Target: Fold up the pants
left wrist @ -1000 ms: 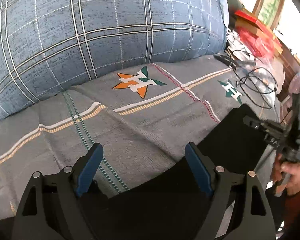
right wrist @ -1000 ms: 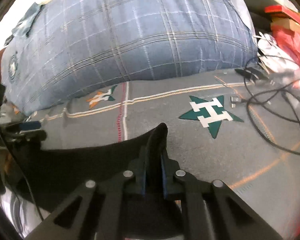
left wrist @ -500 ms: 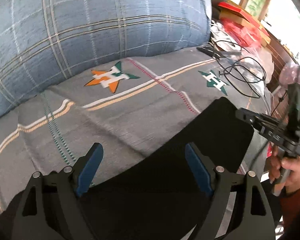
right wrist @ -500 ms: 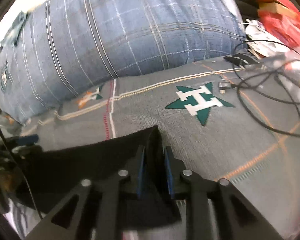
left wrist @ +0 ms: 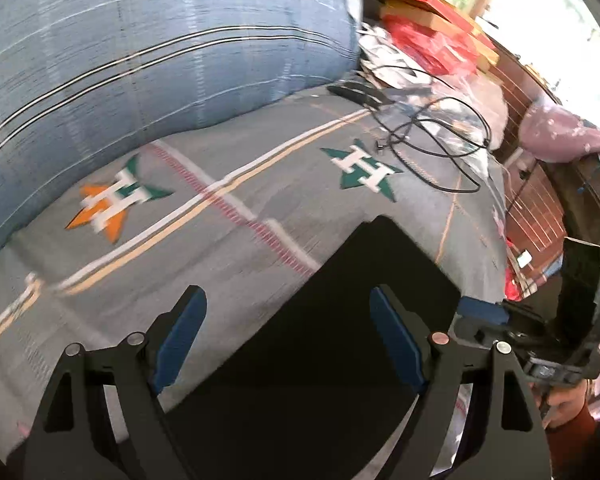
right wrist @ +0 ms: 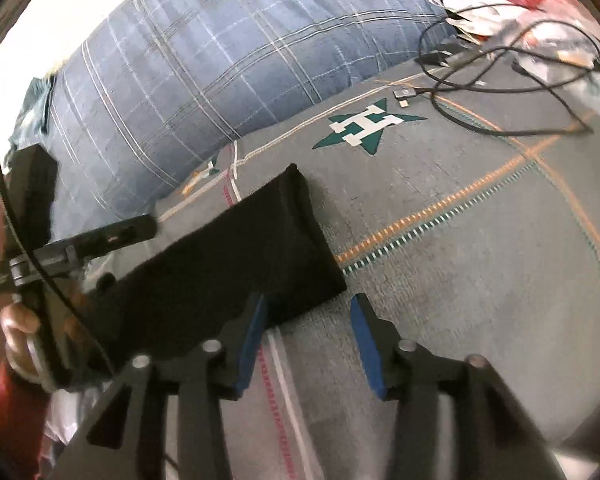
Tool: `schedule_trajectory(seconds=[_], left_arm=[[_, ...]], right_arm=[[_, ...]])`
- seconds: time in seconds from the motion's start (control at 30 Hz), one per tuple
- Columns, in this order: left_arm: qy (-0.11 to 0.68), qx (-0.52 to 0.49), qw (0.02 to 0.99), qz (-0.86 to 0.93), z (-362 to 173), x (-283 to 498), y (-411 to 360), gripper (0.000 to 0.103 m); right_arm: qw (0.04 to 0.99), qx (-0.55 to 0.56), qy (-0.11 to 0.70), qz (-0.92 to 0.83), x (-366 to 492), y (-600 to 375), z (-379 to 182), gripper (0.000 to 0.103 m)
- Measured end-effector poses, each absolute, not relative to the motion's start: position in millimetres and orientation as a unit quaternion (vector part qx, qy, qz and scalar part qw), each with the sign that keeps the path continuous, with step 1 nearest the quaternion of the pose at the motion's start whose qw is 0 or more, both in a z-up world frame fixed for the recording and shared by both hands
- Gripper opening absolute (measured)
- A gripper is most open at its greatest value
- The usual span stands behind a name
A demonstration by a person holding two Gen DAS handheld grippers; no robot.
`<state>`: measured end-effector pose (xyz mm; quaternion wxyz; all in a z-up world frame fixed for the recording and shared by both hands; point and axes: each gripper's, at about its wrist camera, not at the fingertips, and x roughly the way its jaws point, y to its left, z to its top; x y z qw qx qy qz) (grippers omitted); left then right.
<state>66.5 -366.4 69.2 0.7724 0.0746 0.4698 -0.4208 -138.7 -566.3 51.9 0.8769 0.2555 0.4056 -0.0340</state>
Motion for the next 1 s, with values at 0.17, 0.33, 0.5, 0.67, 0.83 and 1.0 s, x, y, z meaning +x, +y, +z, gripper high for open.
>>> schedule_trajectory(seconds=[0.17,0.33,0.5,0.67,0.83,1.0], left_arm=[[0.469,0.101,0.763,-0.434,68.0,66.1,-399.5,0.084],[0.477,0.127,0.736,-0.463,60.8,68.6,-424.8,0.085],[0.496,0.145,0.703,-0.489,47.3,72.7,-447.2,0.085],[0.481,0.151,0.692,-0.517,40.8,68.6,-465.7,0.085],[0.464,0.136,0.686,-0.543,39.6,64.1,-472.1,0.040],[0.461,0.102,0.685,-0.555,54.7,60.2,-459.0,0.015]], right_arm=[[0.874,0.254,0.413,-0.026,-134.7,-564.2,47.9,0.048],[0.879,0.254,0.404,-0.017,-129.4,-561.0,41.6,0.048],[0.886,0.248,0.391,-0.009,-126.9,-557.3,38.8,0.048],[0.891,0.258,0.373,-0.006,-122.4,-556.0,35.1,0.048],[0.885,0.283,0.371,-0.010,-115.6,-560.9,27.6,0.013],[0.901,0.263,0.344,0.006,-118.9,-550.8,50.1,0.011]])
